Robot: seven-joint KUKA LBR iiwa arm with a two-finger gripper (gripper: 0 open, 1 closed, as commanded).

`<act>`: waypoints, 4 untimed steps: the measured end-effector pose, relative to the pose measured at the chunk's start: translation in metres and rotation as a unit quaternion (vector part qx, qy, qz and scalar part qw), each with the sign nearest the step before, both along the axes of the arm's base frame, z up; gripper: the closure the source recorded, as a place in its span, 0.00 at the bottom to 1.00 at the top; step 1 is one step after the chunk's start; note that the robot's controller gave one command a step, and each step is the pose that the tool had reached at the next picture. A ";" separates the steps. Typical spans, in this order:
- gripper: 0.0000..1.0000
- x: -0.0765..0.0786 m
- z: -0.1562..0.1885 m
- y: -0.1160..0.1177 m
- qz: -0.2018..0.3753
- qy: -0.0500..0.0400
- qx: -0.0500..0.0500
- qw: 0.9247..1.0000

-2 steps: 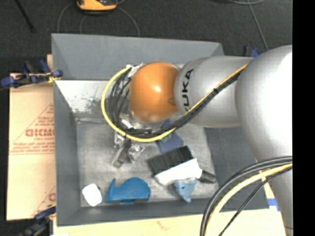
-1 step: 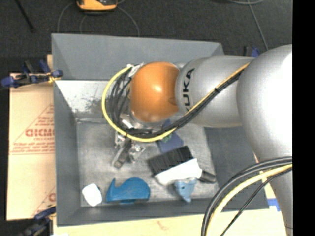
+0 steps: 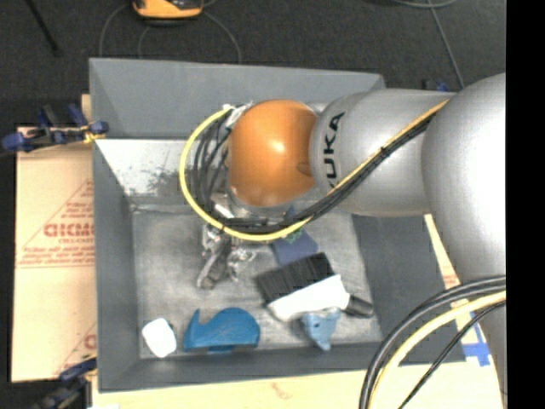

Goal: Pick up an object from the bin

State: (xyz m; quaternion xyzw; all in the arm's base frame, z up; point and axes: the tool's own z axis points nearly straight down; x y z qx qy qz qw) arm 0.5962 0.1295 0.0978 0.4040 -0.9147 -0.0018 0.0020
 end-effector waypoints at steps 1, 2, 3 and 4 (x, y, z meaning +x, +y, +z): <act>1.00 0.001 0.022 0.000 0.000 -0.003 0.000 1.000; 1.00 0.003 0.037 0.000 -0.001 -0.006 0.000 1.000; 1.00 0.002 0.047 0.000 -0.002 -0.004 0.000 1.000; 1.00 0.002 0.060 -0.001 -0.002 -0.004 0.000 1.000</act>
Offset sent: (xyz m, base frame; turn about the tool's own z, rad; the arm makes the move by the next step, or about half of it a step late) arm -0.0002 -0.0001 0.0511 0.0000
